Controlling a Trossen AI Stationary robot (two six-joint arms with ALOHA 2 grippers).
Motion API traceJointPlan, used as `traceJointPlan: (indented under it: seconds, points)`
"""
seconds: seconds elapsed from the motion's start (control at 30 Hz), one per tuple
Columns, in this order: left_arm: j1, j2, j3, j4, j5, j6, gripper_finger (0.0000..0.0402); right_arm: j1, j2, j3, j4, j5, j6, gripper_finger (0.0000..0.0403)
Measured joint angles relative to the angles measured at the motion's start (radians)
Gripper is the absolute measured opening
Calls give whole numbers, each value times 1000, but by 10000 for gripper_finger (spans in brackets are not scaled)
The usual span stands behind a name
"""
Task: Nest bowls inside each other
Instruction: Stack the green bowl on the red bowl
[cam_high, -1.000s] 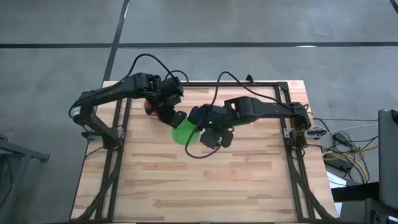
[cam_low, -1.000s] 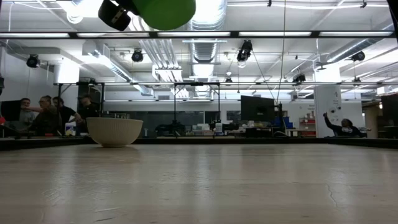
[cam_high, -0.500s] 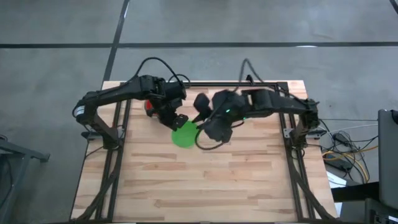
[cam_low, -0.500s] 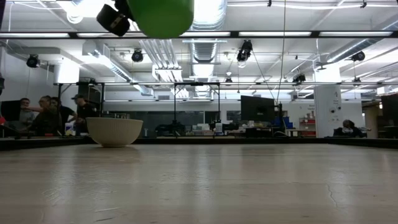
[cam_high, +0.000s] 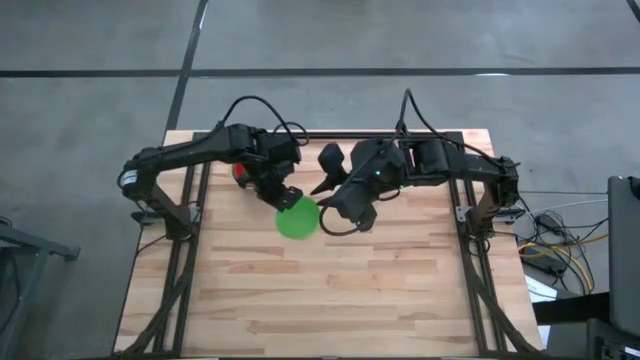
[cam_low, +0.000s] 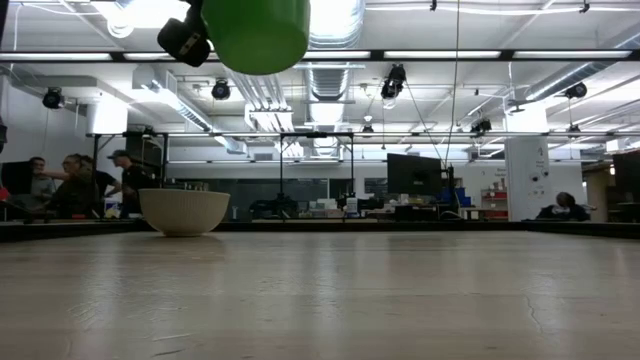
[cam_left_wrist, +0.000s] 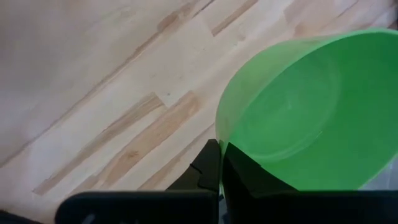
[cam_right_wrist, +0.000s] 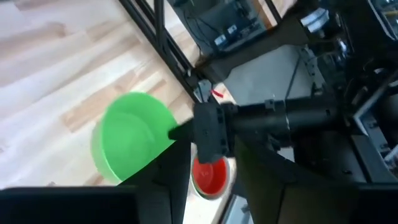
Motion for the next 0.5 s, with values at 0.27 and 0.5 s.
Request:
traceJointPlan:
  seconds: [0.27, 0.5]
  points:
    - [0, -2, 2, -4, -30, 10, 5, 3, 0, 0, 79, -125, 10, 107]
    - [0, -5, 2, -11, -31, 15, 5, 3, -7, 0, 122, -125, 20, 86]
